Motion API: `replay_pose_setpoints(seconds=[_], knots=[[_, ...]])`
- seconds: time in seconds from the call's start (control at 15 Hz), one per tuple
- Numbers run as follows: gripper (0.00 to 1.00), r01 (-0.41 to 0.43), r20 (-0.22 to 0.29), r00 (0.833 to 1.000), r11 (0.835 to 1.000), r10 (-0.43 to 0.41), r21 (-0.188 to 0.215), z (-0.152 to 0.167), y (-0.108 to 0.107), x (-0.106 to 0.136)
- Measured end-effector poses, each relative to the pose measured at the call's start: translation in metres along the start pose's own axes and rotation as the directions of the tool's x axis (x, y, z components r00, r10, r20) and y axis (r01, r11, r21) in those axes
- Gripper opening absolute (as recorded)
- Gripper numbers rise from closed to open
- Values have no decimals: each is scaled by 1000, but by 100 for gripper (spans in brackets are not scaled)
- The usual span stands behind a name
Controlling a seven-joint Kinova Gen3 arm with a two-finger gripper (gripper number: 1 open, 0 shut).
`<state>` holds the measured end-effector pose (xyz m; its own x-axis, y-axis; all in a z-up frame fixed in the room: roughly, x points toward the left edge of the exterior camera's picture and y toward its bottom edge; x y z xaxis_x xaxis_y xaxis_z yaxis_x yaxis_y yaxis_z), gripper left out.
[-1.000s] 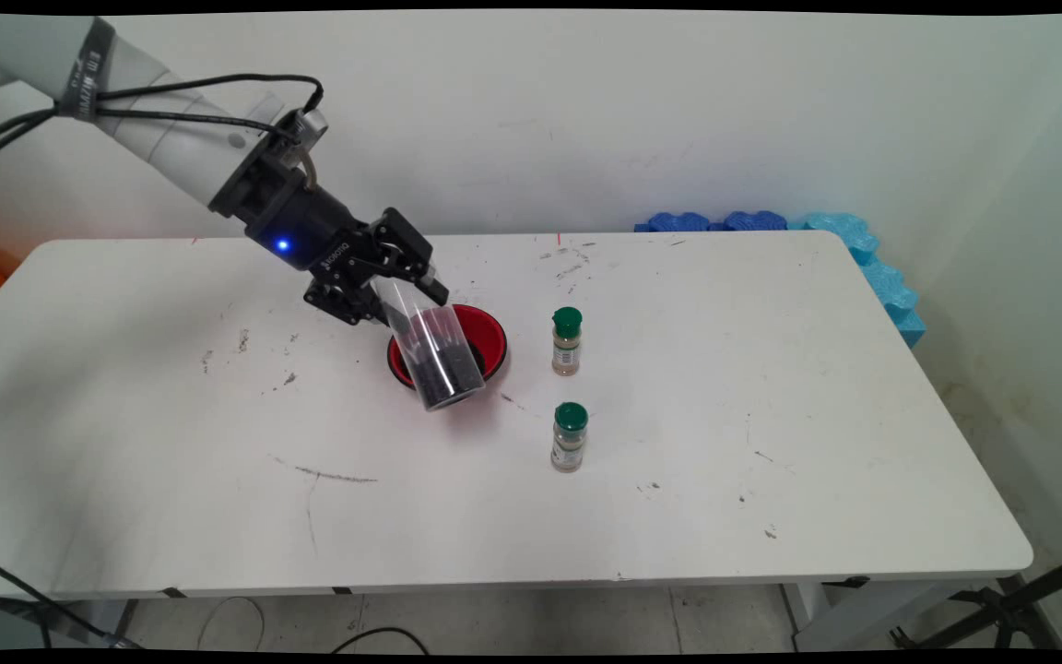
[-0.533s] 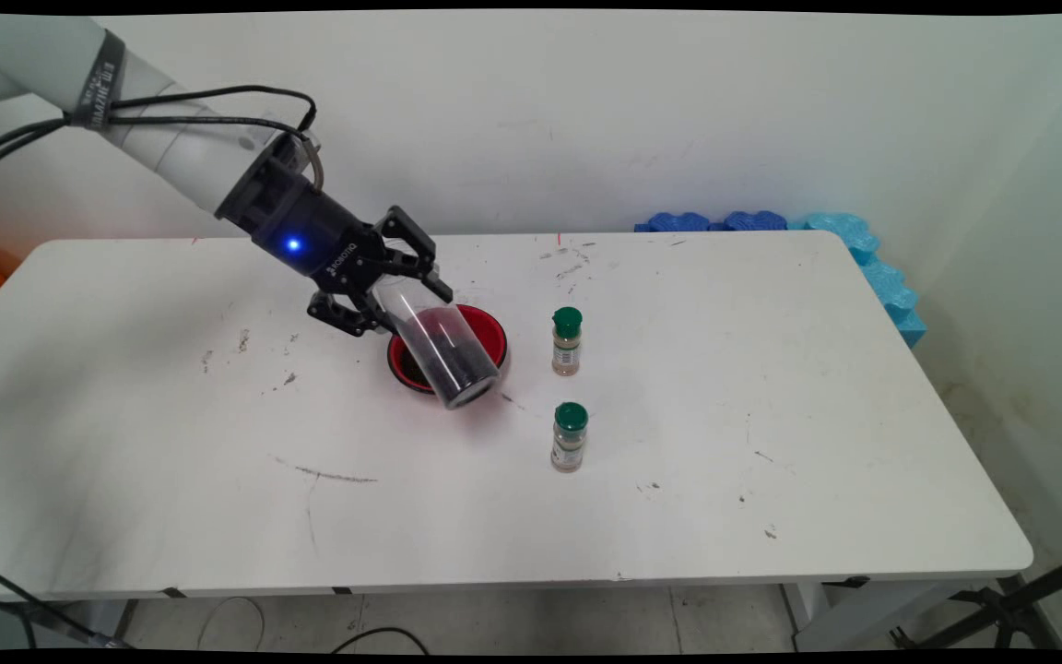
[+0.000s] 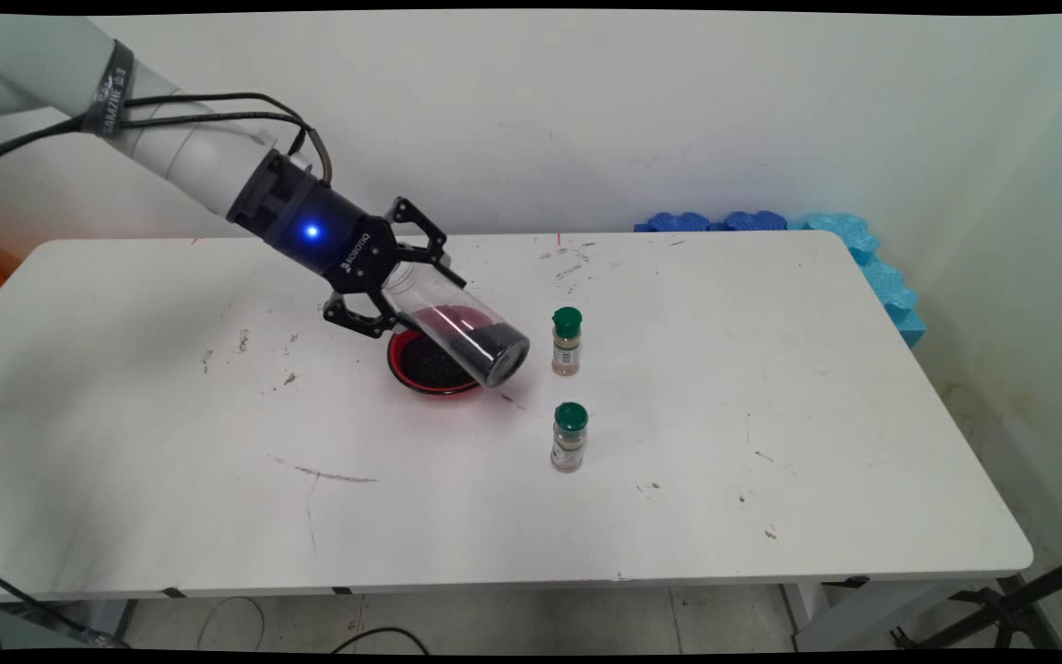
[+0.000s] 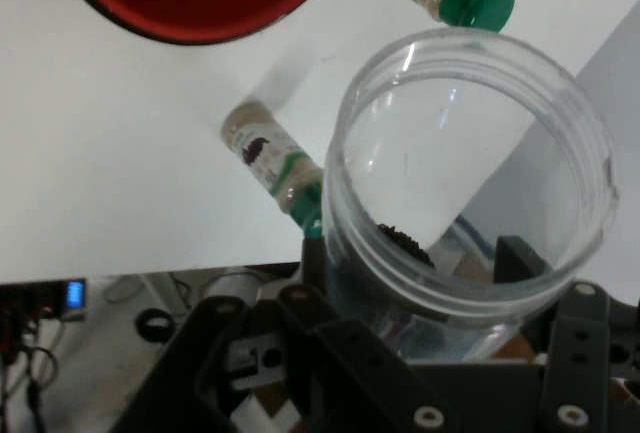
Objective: Pour the black seasoning powder in the red bowl
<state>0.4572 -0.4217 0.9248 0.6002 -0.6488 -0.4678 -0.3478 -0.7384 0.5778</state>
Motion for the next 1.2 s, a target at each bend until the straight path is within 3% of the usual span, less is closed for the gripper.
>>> replay_pose_setpoints(seconds=[0.4, 1.2], knots=[[0, 158, 17, 987, 986, -158, -43, 3, -1, 2], [0, 371, 86, 928, 920, -362, -131, 15, -10, 11]])
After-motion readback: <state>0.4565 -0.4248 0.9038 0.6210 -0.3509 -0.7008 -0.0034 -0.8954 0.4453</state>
